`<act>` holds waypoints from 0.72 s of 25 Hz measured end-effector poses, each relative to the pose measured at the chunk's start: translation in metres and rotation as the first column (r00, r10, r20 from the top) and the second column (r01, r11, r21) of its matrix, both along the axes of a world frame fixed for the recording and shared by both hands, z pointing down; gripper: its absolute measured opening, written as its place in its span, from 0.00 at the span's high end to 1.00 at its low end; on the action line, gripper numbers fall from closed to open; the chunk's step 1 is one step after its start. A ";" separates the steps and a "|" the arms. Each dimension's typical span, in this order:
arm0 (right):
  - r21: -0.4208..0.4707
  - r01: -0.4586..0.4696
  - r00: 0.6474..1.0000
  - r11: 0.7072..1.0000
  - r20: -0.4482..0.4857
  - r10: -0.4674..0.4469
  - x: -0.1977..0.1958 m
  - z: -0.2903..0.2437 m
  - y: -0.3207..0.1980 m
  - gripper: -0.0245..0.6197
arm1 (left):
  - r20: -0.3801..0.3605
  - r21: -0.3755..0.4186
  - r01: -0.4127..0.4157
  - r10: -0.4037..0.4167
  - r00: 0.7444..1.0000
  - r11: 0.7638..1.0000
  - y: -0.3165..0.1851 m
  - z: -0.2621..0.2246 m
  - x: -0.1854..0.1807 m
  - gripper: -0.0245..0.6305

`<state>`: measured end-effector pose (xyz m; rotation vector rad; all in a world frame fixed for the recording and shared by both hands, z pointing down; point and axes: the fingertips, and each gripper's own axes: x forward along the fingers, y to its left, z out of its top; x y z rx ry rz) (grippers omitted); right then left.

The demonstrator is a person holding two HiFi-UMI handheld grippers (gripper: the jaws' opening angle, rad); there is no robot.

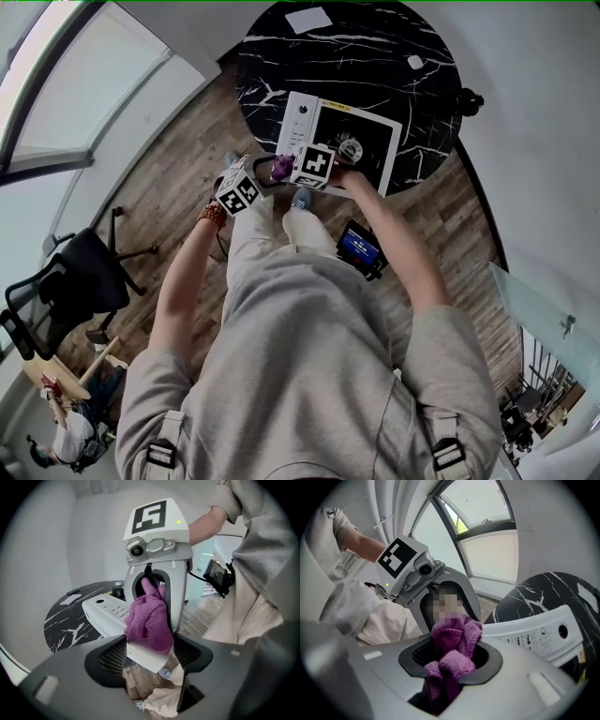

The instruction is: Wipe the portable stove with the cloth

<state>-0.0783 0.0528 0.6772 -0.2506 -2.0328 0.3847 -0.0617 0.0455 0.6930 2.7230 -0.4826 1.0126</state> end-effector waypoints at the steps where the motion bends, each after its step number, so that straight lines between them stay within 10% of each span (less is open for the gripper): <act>1: -0.003 -0.002 1.000 1.000 0.011 0.002 0.000 -0.001 0.000 0.73 | 0.006 0.006 -0.004 0.004 1.000 1.000 0.000 -0.002 0.000 0.48; 9: 0.126 -0.281 0.914 0.952 0.339 0.224 0.021 -0.078 -0.051 0.71 | -0.158 0.123 0.089 -0.069 0.985 0.988 -0.037 -0.075 0.009 0.59; 13: 0.245 -0.575 0.744 0.780 0.553 0.375 0.063 -0.155 -0.101 0.71 | -0.301 0.213 0.214 -0.144 0.943 0.953 -0.066 -0.136 0.030 0.68; 18: 0.296 -0.755 0.584 0.585 0.709 0.394 0.114 -0.234 -0.110 0.71 | -0.427 0.316 0.413 -0.260 0.866 0.854 -0.097 -0.206 0.058 0.80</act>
